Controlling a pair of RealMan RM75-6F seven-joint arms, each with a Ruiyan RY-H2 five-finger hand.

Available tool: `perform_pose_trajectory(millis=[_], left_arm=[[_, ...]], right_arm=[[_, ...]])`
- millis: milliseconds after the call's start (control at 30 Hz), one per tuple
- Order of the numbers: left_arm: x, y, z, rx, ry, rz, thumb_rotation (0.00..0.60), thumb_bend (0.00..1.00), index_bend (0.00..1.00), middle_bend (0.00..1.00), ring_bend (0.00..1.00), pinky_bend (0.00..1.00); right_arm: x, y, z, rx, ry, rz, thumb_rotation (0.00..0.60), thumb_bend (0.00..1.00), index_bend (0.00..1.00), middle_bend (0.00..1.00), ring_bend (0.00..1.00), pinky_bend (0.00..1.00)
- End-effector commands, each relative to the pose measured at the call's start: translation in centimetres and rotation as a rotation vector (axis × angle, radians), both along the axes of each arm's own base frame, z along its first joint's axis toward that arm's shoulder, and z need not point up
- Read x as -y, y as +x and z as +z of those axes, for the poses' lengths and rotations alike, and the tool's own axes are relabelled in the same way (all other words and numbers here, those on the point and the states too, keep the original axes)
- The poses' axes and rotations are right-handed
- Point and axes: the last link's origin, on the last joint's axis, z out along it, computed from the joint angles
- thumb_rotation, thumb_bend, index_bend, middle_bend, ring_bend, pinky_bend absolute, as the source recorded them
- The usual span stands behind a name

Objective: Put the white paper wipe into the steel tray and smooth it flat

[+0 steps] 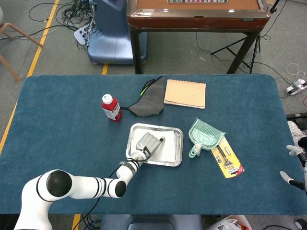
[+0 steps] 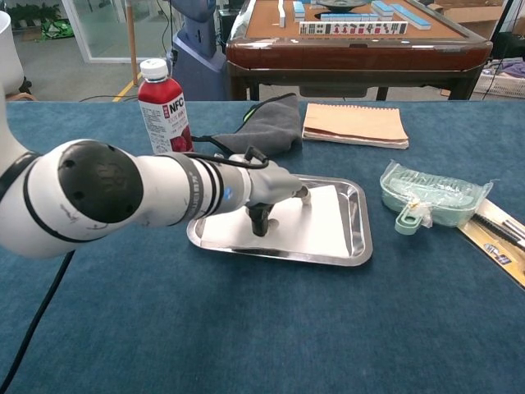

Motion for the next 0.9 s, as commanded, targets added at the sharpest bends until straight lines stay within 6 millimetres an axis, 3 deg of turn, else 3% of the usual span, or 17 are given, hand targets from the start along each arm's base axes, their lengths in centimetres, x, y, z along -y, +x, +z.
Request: perform_pose_trajectory(millis=[33,400,900], left_arm=[[0.2,0.2,0.0,0.007,-0.003,-0.005,0.6,0.53,0.13,1.0,1.0,1.0],[-0.1,0.1,2.8,0.063,0.03,-0.006,0.6,0.52,0.14,1.0,1.0,1.0],[0.7,-3.4,6.3,-0.104,0.066,-0.057,0.6,0.52,0.15,1.0,1.0,1.0]], right_arm=[[0.0,0.0,0.0,0.0,0.0,0.001,0.6,0.07,0.29,0.39,0.28,0.34],[0.1,0.2,0.0,0.005,-0.001,0.011,0.6,0.07,0.29,0.39,0.28,0.34],[0.4,0.4,-0.5,0.013,0.012,0.03,0.6,0.07,0.29,0.39,0.28,0.34]])
